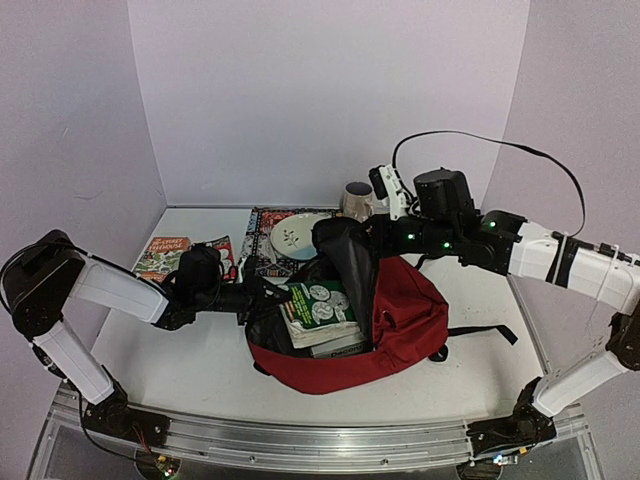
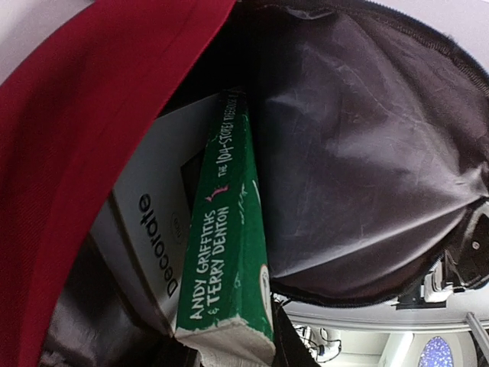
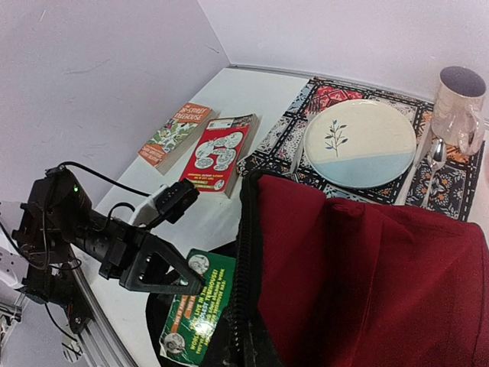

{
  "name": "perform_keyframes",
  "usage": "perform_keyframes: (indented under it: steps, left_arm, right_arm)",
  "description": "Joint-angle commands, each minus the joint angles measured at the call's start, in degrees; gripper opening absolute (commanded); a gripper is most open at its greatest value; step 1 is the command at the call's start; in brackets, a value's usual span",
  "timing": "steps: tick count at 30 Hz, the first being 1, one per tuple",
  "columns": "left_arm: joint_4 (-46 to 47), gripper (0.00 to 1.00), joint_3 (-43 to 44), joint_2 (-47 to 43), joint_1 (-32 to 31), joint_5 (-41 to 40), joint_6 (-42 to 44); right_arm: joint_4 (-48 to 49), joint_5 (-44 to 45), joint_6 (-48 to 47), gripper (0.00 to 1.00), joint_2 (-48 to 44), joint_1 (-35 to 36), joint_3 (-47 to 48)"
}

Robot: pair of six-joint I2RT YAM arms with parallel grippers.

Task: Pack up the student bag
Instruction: Place the book in the largest pocket of the bag.

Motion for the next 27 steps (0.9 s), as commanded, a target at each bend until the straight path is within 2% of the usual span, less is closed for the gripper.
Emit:
perform_keyframes:
  steps: [1, 16, 21, 24, 27]
  left_arm:
    - [4.47, 0.0, 5.29, 1.85, -1.69, -4.55, 2.12]
    - [4.3, 0.02, 9.83, 9.82, -7.4, -12.31, 1.87]
    - [1.44, 0.18, 8.73, 8.94, -8.72, -15.94, 5.0]
    - [-2.49, 0.37, 8.49, 8.07, -8.99, -19.08, 8.63]
    - [-9.13, 0.51, 9.47, 5.8, -9.55, -23.42, 13.94]
  right_arm:
    - [4.79, 1.17, -1.74, 0.0, 1.24, 1.62, 4.83]
    - [6.72, 0.48, -1.74, 0.0, 4.18, 3.26, 6.38]
    - [6.8, 3.28, -2.33, 0.0, 3.96, 3.15, 5.41]
    - [6.89, 3.94, -2.94, 0.0, 4.17, 3.19, 4.98]
    - [6.81, 4.07, -3.33, 0.0, 4.28, 3.2, 4.11]
